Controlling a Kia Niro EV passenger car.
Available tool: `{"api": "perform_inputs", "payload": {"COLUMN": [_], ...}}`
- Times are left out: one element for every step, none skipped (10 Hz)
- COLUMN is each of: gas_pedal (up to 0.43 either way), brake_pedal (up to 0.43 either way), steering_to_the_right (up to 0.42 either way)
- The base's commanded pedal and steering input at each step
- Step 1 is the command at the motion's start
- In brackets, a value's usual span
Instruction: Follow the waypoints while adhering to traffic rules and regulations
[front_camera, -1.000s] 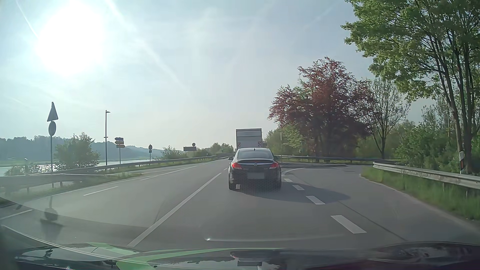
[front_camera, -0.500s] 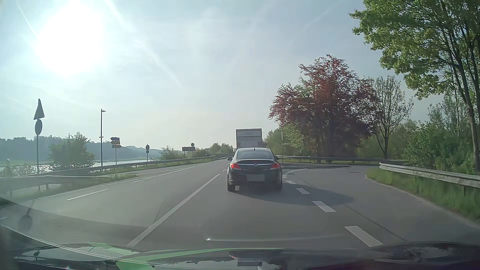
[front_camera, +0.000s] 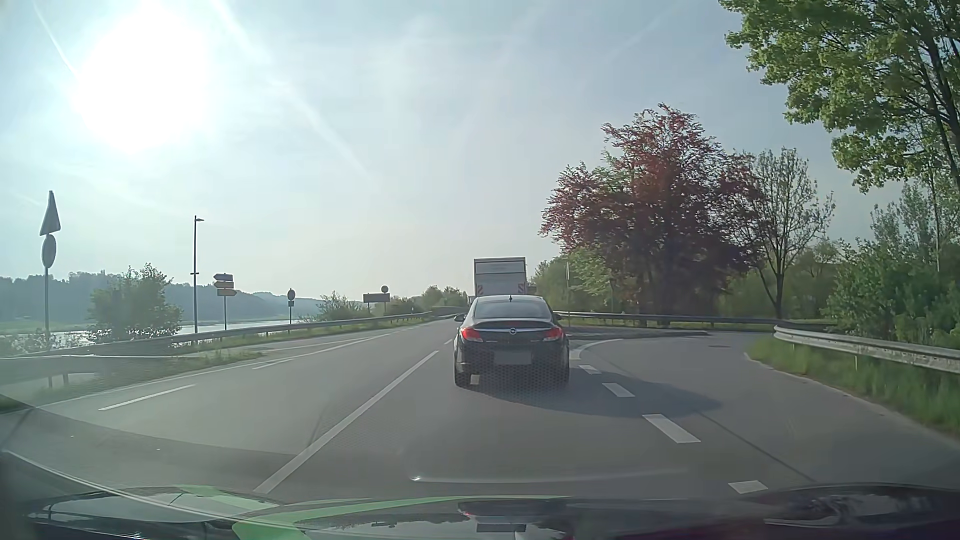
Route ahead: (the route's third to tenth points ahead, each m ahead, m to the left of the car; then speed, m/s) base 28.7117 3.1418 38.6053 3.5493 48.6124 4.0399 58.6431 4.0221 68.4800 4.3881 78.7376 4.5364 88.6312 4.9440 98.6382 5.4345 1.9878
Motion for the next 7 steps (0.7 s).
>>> {"api": "perform_inputs", "payload": {"gas_pedal": [0.000, 0.000, 0.000, 0.000, 0.000, 0.000, 0.000], "brake_pedal": [0.000, 0.000, 0.000, 0.000, 0.000, 0.000, 0.000], "steering_to_the_right": [-0.014, -0.014, -0.014, -0.014, -0.014, -0.014, -0.013]}}
